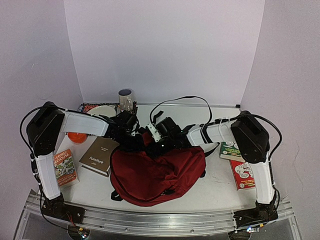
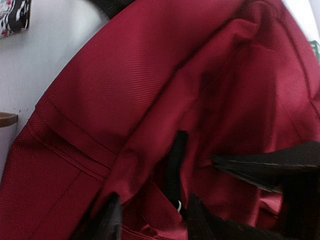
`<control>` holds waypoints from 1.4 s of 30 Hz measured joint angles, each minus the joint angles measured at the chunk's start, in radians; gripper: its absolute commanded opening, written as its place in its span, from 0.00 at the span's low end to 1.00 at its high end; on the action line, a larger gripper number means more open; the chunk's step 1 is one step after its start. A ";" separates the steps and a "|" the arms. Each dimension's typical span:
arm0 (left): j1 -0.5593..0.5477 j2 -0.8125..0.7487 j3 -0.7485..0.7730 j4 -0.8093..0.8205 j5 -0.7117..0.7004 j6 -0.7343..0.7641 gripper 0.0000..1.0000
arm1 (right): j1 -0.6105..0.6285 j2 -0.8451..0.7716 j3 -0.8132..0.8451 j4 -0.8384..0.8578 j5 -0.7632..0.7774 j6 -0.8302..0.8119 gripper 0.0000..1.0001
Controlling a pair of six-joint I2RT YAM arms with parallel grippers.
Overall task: Pack the student bag
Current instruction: Grab the lower front pocket of the student bag.
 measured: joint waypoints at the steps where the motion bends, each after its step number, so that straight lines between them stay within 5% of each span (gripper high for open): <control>1: 0.001 0.007 0.000 0.000 -0.001 -0.004 0.29 | 0.001 0.000 0.000 0.002 0.004 -0.001 0.42; 8: 0.000 0.017 0.000 0.015 0.003 -0.012 0.00 | 0.005 -0.004 -0.031 0.030 0.031 -0.001 0.43; 28: 0.005 -0.083 -0.177 0.202 0.027 -0.043 0.00 | -0.049 -0.027 0.055 0.028 -0.055 0.131 0.39; 42: 0.006 -0.143 -0.275 0.349 0.037 -0.067 0.00 | -0.051 0.138 0.173 0.037 -0.165 0.228 0.37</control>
